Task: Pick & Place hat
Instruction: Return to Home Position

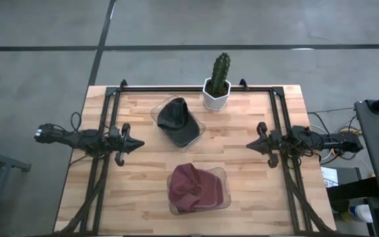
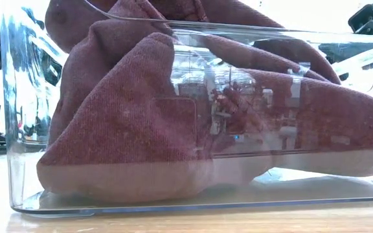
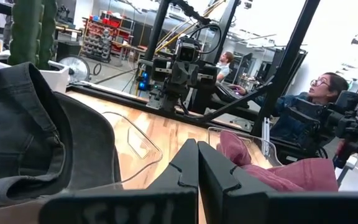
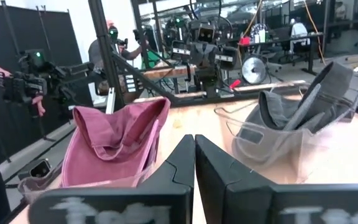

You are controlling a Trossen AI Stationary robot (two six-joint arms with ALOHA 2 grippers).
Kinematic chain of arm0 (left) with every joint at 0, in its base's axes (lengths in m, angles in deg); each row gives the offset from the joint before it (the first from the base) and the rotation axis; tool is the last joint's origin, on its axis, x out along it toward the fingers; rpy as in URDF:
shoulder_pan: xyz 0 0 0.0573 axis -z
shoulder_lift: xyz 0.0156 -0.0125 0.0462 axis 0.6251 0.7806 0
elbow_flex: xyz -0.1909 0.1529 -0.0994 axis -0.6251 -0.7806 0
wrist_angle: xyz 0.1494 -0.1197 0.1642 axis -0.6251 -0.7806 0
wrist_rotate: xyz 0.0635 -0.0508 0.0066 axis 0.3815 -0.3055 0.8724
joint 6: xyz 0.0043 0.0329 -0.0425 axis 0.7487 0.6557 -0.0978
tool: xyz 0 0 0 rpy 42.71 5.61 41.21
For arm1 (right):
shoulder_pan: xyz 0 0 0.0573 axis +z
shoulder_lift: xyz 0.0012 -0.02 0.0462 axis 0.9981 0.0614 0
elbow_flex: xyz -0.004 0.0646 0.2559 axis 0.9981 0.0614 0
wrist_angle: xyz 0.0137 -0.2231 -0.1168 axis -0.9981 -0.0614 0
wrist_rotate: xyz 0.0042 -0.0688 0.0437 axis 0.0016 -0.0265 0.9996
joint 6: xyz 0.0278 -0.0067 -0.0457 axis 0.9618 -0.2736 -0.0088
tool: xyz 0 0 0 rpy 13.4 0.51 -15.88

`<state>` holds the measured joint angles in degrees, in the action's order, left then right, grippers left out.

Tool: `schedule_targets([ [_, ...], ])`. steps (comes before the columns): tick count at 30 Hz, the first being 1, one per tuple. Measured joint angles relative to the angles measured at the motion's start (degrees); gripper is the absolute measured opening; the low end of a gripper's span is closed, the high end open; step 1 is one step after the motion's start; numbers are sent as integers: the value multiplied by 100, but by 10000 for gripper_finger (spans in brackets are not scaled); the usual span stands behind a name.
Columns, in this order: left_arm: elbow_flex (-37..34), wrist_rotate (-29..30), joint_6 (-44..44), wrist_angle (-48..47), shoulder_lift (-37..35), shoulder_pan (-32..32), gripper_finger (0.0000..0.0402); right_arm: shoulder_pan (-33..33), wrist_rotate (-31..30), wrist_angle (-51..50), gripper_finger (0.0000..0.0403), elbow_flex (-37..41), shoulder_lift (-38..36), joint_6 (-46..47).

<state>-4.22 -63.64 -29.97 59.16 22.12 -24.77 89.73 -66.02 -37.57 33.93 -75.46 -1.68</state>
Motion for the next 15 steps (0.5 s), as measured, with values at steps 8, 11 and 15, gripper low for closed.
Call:
schedule_targets([
  [8,-4,29,128,-48,22,-3,0,-2,-5,-108,9,0,-32,-71],
  [11,-7,72,113,-41,17,-3,0,-2,-7,-100,9,0,-36,-85],
  [15,-9,88,466,-41,17,-3,0,-2,-9,-100,9,0,22,-87],
])
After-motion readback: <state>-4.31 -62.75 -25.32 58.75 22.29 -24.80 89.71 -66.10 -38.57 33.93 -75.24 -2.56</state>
